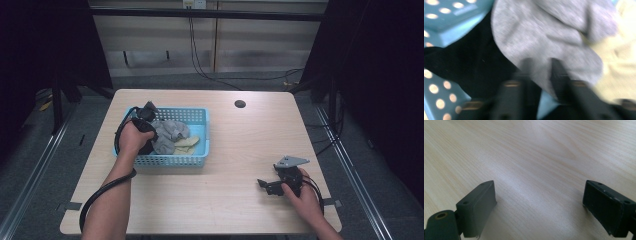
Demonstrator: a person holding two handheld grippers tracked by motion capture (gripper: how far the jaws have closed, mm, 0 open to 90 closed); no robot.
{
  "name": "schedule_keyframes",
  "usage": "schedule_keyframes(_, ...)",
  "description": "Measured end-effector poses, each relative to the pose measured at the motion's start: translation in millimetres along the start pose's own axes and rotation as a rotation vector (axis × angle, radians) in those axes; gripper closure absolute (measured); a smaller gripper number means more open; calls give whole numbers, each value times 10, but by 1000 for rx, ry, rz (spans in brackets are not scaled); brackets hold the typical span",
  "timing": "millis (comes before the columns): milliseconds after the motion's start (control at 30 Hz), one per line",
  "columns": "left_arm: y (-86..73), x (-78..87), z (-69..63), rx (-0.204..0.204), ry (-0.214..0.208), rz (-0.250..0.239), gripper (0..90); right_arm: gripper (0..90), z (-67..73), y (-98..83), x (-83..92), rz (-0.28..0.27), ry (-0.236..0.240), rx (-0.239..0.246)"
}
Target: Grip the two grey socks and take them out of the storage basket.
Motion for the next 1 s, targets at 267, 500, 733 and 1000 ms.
schedule_keyframes(267,-29,-160,-3,15,-22,74,710,107,0,2,-3,0,3,0)
schedule_keyframes(500,-13,-143,-37,30,-16,99,864,107,-1,3,-4,0,3,0)
schedule_keyframes(733,21,49,-73,28,-41,72,870,107,1,3,-2,2,3,-3)
schedule_keyframes(1000,100,392,-166,-16,-68,62,870,107,1,3,-2,2,3,-3)
Point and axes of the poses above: each handheld gripper's, and its own axes: x roughly backward along the jaws, y roughly out of its top, z roughly to its left, the point moved 3 cm from there along -x, roughly forward along the jaws, and after that the axes turned 6 degrees about -y, right-handed, at the moved point
